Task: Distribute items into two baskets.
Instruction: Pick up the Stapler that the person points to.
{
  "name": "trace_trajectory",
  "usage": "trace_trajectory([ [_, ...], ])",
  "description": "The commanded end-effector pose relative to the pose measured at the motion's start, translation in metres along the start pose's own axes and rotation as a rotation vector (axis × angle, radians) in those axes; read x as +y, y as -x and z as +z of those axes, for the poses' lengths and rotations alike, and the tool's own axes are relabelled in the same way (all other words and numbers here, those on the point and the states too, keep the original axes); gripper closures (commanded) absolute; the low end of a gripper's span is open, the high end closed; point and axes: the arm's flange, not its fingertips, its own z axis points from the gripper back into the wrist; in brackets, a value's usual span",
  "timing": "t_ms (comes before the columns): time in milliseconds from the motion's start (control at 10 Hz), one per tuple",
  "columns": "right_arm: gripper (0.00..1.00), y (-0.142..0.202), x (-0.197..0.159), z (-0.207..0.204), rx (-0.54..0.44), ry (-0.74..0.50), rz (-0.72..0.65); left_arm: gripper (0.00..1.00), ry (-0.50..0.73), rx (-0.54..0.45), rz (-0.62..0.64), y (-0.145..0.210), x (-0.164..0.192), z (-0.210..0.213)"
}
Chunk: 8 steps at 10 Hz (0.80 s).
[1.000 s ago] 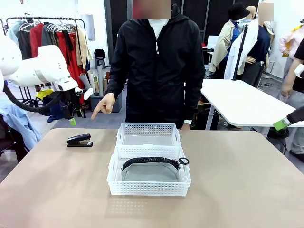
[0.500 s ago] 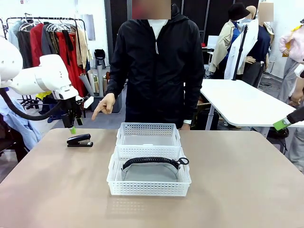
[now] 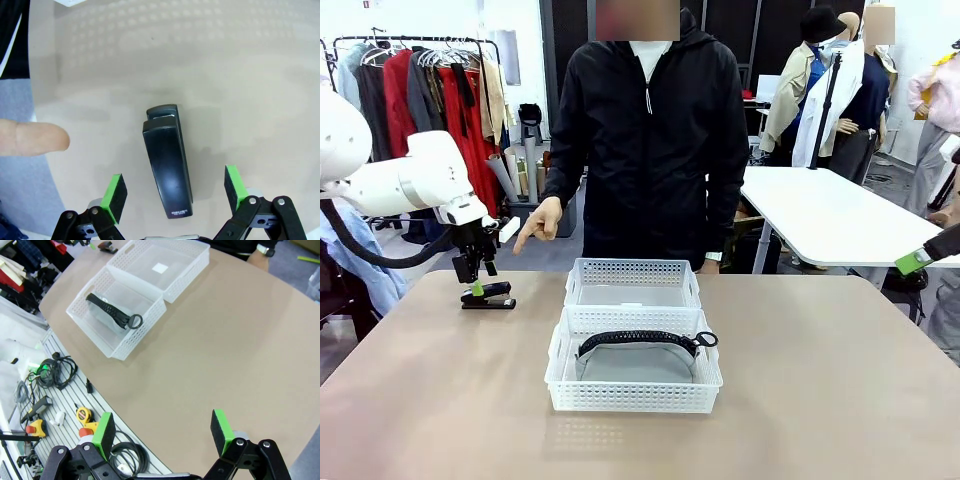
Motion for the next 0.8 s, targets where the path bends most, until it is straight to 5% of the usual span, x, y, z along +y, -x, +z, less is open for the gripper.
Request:
trace_trajectory([
  [0,0.0,0.0,0.0,0.001,-0.001,-0.004,0.012,0.0,-0.012,-0.015,-0.033,0.003,-0.01,-0.005],
  [700,0.0,0.0,0.0,0.001,-0.001,-0.004,0.012,0.0,0.014,-0.001,-0.033,0.003,-0.007,-0.026],
])
